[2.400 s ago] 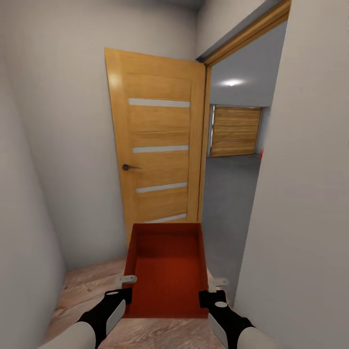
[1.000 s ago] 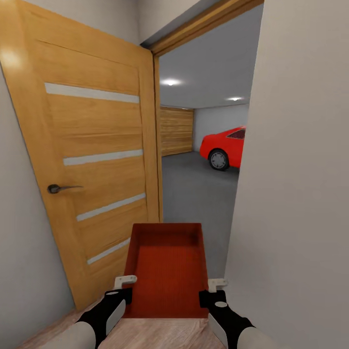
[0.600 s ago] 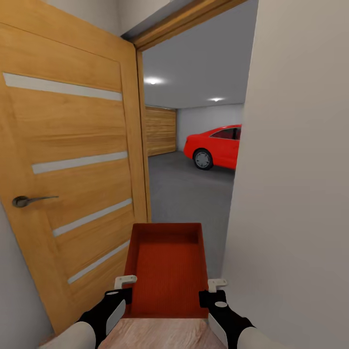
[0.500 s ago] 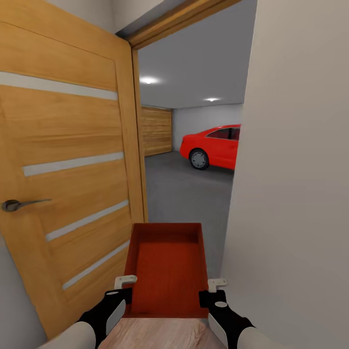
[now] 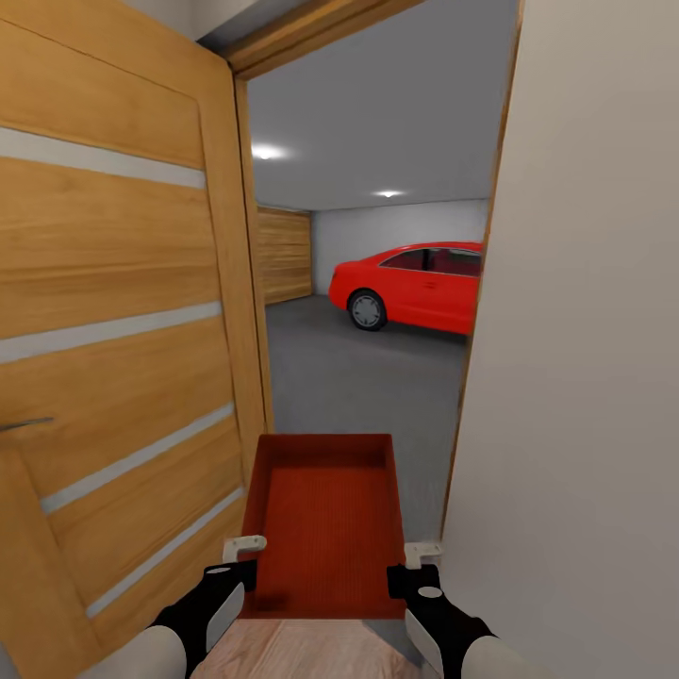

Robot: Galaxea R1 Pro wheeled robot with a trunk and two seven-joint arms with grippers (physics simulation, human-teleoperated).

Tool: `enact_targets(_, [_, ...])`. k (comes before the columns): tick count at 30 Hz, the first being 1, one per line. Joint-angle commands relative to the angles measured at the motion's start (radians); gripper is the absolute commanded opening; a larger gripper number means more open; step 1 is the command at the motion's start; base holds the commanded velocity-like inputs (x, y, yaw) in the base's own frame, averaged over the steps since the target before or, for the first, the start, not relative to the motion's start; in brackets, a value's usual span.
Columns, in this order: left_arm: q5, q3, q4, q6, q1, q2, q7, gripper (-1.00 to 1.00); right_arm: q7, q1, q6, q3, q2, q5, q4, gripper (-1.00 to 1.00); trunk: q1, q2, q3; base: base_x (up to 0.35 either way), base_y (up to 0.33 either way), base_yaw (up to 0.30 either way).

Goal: Move the two storage containers from the living room to the garage. In the garage, place one container on the floor and stack the other container on top of it (either order is fine).

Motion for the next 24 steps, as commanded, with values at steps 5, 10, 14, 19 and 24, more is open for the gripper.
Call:
enact_targets(5, [-0.027,0.039,-0.006,0.008,-0.001,0.068,0.012,-1.0,-0.004,-0.001,-0.003,-0.014,0.0,-0.021,0.001,-1.0,0.001,-0.001,-0.001,0.246,0.217,-0.002])
enact_targets(10, [-0.027,0.039,-0.006,0.008,-0.001,0.068,0.012,-1.0,-0.004,-0.001,-0.002,-0.014,0.001,-0.021,0.001,-1.0,0.001,-0.001,-0.001,0.245,0.217,-0.202])
enact_targets(14, [-0.027,0.039,-0.006,0.008,-0.001,0.068,0.012,-1.0,-0.004,-0.001,-0.002,-0.014,0.001,-0.021,0.001,-1.0,0.001,-0.001,-0.001,0.246,0.217,-0.283])
enact_targets(19, [-0.027,0.039,-0.006,0.008,-0.001,0.068,0.012,-1.0,-0.004,-0.001,-0.002,-0.014,0.002,-0.021,0.001,-1.0,0.001,-0.001,-0.001,0.245,0.217,-0.286])
enact_targets(24, [-0.027,0.039,-0.006,0.008,-0.001,0.068,0.012,-1.0,-0.004,-0.001,-0.002,-0.014,0.002,-0.021,0.001,-1.0,0.001,-0.001,-0.001,0.245,0.217,-0.287])
